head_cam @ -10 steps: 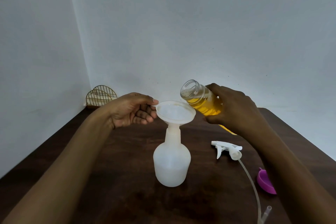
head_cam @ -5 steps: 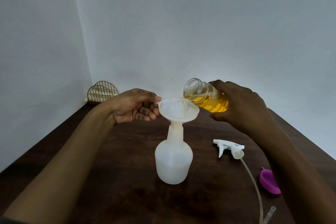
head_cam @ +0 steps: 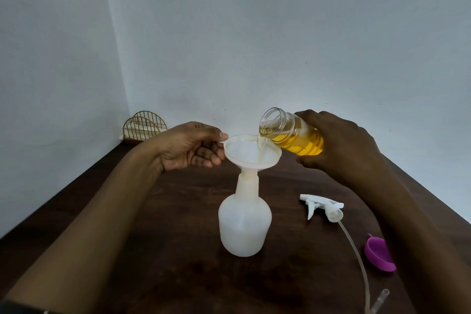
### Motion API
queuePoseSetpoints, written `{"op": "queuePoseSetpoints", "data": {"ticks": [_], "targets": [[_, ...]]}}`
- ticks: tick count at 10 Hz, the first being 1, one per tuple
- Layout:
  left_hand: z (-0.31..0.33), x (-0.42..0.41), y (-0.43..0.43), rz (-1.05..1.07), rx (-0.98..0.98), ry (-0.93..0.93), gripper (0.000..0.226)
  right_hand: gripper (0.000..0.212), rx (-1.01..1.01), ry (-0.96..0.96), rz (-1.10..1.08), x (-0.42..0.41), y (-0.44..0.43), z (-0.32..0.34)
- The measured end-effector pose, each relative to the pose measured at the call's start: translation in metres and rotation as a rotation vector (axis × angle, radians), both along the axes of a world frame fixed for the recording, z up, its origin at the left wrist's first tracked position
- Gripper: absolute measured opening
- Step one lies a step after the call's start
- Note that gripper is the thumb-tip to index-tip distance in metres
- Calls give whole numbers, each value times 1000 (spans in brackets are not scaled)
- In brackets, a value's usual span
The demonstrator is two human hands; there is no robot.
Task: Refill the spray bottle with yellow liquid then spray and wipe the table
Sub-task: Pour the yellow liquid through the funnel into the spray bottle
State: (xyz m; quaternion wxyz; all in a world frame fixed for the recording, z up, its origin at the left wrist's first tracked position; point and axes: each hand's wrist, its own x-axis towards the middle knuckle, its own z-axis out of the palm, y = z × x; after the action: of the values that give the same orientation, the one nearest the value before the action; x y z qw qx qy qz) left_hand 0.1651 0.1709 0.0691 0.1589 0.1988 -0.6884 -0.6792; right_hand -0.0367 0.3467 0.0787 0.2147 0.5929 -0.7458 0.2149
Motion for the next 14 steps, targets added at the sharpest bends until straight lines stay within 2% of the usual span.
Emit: {"op": "queuePoseSetpoints", "data": {"ticks": [2,8,14], "targets": [[-1,0,2,26,-2,5,23,66,-2,-3,-5,1,0,-1],[-1,1,0,11,-12,-12,15,66,-9,16,1,2,0,0],[-1,-2,0,23,-12,-2,23,66,-33,36,18,1,0,0]]}}
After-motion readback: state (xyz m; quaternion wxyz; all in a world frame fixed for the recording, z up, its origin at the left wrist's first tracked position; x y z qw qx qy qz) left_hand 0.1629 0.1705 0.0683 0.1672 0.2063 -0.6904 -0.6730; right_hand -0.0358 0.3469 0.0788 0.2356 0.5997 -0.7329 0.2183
